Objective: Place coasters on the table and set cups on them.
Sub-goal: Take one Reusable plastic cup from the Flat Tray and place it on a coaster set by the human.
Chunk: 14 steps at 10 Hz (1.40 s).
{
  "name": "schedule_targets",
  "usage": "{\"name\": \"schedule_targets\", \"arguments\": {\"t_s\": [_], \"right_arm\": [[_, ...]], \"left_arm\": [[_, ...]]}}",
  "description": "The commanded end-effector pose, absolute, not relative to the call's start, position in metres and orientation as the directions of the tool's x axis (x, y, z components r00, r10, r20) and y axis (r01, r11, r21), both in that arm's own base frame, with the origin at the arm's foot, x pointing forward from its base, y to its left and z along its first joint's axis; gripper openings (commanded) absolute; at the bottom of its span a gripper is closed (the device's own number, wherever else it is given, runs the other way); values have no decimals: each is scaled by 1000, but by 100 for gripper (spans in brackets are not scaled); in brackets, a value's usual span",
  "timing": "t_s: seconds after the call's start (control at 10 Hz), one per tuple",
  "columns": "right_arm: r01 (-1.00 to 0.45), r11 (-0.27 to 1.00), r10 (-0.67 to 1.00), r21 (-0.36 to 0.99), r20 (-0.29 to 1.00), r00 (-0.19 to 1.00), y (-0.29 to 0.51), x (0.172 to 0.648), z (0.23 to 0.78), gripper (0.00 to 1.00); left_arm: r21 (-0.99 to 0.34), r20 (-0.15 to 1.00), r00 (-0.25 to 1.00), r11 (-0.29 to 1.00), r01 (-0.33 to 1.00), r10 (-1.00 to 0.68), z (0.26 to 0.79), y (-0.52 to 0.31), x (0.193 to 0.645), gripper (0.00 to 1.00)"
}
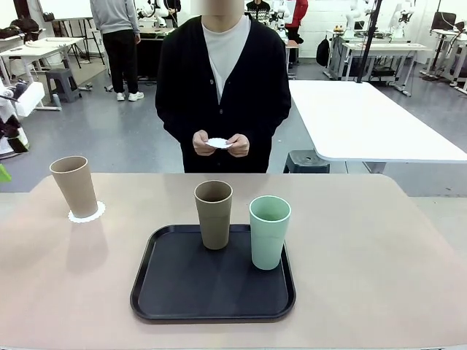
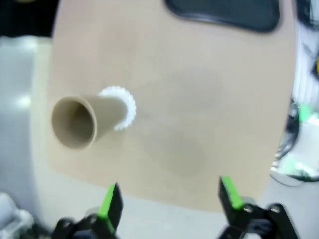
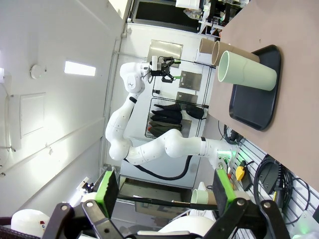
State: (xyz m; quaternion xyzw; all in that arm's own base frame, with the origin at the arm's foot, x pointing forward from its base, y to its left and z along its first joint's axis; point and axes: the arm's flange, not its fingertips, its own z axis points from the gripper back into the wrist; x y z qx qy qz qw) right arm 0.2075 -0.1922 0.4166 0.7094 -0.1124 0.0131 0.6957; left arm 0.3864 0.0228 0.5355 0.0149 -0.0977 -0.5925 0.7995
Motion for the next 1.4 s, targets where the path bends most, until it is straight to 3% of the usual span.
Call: {"name": "schedule_targets", "arguments": {"t_s": [0.0,0.2,0.3,0.4,0.5,0.6,0.7,0.8,1.2,1.3], "right_arm": [[-185,-12,-145,983,181,973,-193,207,417,100],[-185,-12,-145,983,181,973,-193,207,417,100],[-185,-12,-145,983,181,973,-193,207,417,100],[-185,-12,-145,983,181,973,-193,207,417,100],[-185,-12,-145,983,181,973,-193,207,417,100],[-185,-12,-145,983,181,973,-193,207,417,100],[-185,-12,-145,983,181,973,-193,207,417,100],[-185,-12,-145,983,181,973,-193,207,417,100],[-185,-12,-145,983,181,973,-193,207,417,100],[-185,-12,-145,983,181,973,-193,207,417,100]], "left_arm": [[64,143,696,708,703,-704,523,37,354,100],[-59,171,745,748,661,-645,518,37,329,100],[-7,228,697,715,699,-679,526,34,329,100],[-1,125,688,694,720,-715,516,48,345,100],[-25,145,723,728,685,-676,518,46,336,100],[-293,342,712,650,701,-614,526,67,345,100],[-543,493,730,488,683,-474,530,96,352,100],[-683,570,769,354,639,-288,522,130,350,100],[-795,554,832,317,517,35,490,250,319,100],[-817,534,845,282,503,38,485,272,315,100]]}}
